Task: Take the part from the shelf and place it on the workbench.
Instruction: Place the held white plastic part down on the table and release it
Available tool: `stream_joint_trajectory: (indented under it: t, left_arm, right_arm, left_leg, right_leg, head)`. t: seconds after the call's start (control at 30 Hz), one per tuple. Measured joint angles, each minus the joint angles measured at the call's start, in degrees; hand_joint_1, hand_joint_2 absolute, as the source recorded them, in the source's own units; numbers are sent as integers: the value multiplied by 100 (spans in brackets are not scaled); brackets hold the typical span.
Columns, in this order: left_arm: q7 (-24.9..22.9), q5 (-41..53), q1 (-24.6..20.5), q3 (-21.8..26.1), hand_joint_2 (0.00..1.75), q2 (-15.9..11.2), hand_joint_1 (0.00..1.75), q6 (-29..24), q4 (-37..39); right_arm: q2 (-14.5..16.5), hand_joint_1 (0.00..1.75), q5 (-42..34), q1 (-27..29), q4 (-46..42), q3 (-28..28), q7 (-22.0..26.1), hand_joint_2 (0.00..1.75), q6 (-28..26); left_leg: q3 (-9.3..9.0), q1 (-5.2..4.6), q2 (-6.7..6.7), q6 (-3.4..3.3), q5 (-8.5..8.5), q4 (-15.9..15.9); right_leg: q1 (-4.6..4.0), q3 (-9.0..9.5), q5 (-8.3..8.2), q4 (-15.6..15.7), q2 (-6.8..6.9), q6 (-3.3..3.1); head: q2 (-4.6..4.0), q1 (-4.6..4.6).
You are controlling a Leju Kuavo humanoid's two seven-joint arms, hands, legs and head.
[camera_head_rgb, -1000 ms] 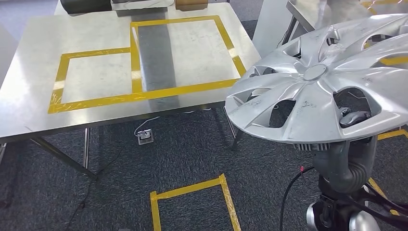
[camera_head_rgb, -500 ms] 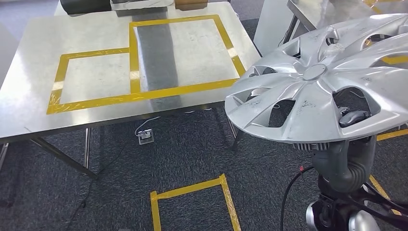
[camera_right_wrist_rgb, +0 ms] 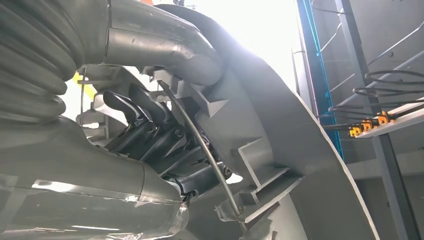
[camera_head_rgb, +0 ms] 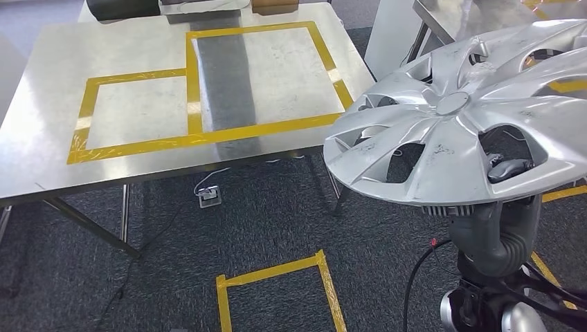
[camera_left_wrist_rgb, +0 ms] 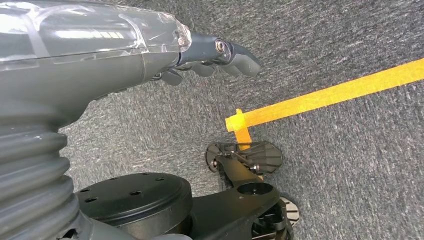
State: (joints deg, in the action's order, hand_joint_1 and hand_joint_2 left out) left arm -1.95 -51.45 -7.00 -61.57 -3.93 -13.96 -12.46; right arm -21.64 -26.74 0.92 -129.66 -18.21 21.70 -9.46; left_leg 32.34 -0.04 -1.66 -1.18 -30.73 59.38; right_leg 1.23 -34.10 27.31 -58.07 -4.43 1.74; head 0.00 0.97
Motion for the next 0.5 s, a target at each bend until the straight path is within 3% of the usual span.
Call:
stream_joint_trajectory:
  t: [0.2,0.4,0.5]
  left_arm:
    - [-2,1,0,0,175,-2,0,8,0]
    - [-2,3,-2,0,175,-7,0,8,0]
    - [-4,8,-7,0,175,-11,0,9,0]
  right_arm:
    - [0,175,1,1,2,-1,0,175,0]
    - [0,175,1,4,0,-4,4,175,0]
    - [-2,175,2,7,-2,-3,8,175,1]
  left_leg:
    - [1,-12,-1,-6,-4,7]
    - [-6,-55,-8,-36,2,7]
    - [-72,-15,43,-104,34,-74]
  right_leg:
    - [9,1,-3,10,0,9]
    - [53,4,-18,30,-14,75]
    - [32,-83,88,-150,151,122]
  head:
    - [0,-3]
    - [0,-20]
    - [0,3]
